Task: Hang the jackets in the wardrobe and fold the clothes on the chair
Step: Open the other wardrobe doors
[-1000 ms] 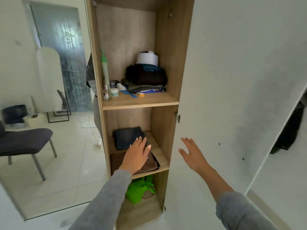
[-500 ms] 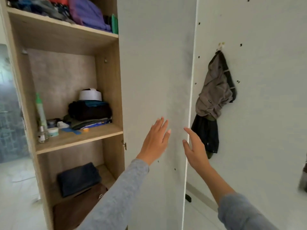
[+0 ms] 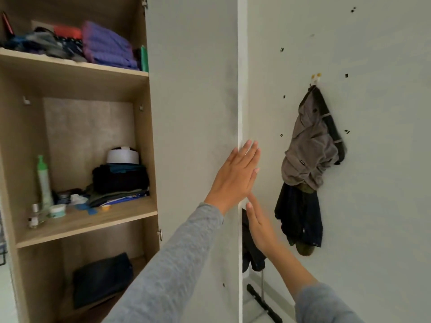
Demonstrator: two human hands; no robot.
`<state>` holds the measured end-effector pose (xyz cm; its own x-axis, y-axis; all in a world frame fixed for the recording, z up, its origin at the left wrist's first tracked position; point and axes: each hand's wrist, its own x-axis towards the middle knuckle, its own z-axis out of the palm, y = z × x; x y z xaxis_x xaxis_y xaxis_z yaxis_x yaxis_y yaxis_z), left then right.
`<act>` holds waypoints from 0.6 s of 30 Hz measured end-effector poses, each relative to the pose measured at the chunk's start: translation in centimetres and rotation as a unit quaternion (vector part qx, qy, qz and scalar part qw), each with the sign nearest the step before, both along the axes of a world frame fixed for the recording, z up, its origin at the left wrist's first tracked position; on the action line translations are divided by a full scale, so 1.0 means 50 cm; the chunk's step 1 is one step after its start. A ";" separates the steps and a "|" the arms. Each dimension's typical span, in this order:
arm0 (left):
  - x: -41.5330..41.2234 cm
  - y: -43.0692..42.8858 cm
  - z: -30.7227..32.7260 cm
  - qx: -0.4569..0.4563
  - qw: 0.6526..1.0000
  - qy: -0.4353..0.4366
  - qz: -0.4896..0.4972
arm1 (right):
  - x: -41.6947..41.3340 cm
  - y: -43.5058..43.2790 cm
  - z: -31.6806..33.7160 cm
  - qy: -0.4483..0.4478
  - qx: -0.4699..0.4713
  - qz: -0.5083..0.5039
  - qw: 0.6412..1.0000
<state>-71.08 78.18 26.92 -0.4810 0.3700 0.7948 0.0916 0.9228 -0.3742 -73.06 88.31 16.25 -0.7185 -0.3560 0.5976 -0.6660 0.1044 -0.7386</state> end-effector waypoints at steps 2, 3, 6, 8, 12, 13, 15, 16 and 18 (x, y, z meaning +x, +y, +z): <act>-0.015 -0.011 -0.006 -0.042 0.997 0.043 0.053 | -0.010 -0.012 -0.012 0.008 -0.003 0.063 0.998; -0.017 -0.014 -0.008 -0.054 0.995 0.053 0.062 | -0.009 -0.016 -0.015 0.011 0.000 0.091 0.996; -0.001 -0.018 -0.011 -0.064 0.993 0.061 0.082 | 0.007 -0.033 -0.021 0.011 -0.026 0.123 0.992; 0.017 -0.020 -0.012 -0.068 0.989 0.071 0.109 | 0.013 -0.046 -0.032 0.011 -0.037 0.135 0.990; 0.073 -0.049 -0.007 -0.054 0.988 0.067 0.127 | 0.029 -0.084 -0.051 0.033 -0.049 0.167 0.984; 0.095 -0.060 -0.005 -0.053 0.988 0.065 0.133 | 0.045 -0.096 -0.051 0.036 -0.056 0.182 0.981; 0.135 -0.079 -0.001 -0.057 0.986 0.063 0.145 | 0.079 -0.119 -0.050 0.049 -0.077 0.215 0.972; 0.154 -0.090 0.002 -0.059 0.984 0.064 0.152 | 0.097 -0.131 -0.049 0.056 -0.088 0.232 0.967; 0.195 -0.118 0.004 -0.057 0.983 0.063 0.165 | 0.134 -0.159 -0.046 0.073 -0.105 0.261 0.957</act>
